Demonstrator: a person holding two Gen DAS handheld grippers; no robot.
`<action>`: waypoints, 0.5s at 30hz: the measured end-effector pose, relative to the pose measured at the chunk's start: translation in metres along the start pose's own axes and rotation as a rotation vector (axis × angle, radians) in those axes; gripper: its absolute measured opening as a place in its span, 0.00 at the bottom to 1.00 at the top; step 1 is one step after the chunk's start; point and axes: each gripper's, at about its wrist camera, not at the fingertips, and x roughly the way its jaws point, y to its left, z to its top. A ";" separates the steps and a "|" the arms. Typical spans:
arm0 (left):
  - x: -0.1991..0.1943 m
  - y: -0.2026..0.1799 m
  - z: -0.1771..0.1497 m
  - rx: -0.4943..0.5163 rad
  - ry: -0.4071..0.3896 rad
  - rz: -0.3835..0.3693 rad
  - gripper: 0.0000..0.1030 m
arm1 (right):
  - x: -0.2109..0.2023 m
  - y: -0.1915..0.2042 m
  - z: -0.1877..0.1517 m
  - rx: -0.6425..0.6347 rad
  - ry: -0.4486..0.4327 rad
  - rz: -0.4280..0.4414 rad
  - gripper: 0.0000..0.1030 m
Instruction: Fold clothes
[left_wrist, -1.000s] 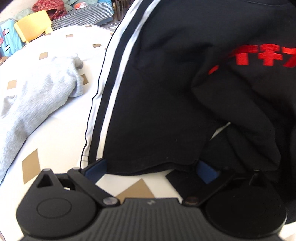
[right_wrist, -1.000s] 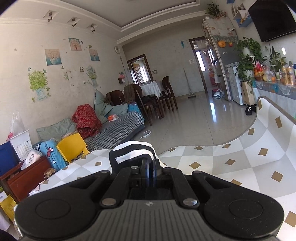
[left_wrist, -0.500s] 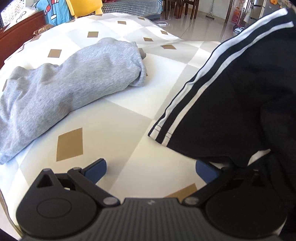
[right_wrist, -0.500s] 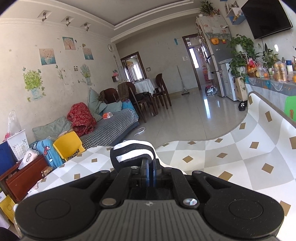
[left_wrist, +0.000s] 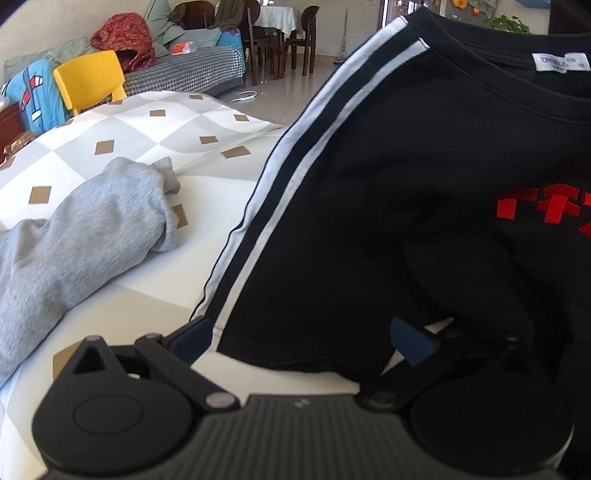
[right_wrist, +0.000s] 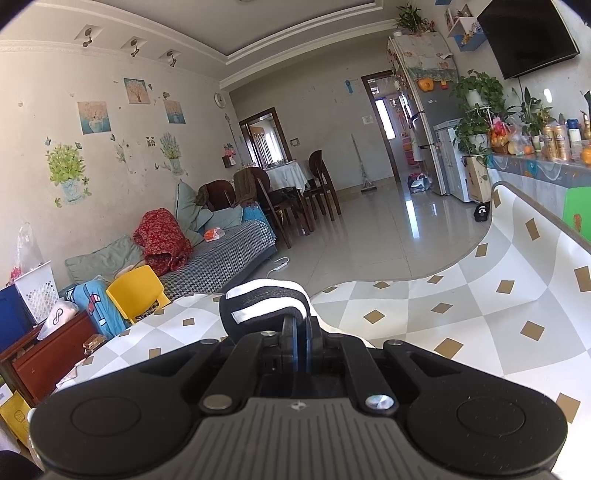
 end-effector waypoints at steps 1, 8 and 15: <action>0.004 -0.004 0.001 0.009 0.002 -0.003 1.00 | 0.001 -0.001 0.000 0.001 0.000 -0.004 0.06; 0.033 -0.018 0.001 0.021 0.053 -0.024 1.00 | 0.008 -0.013 -0.001 0.037 0.008 -0.036 0.06; 0.045 -0.017 0.001 0.005 0.065 0.022 1.00 | 0.015 -0.015 -0.003 0.042 0.024 -0.032 0.06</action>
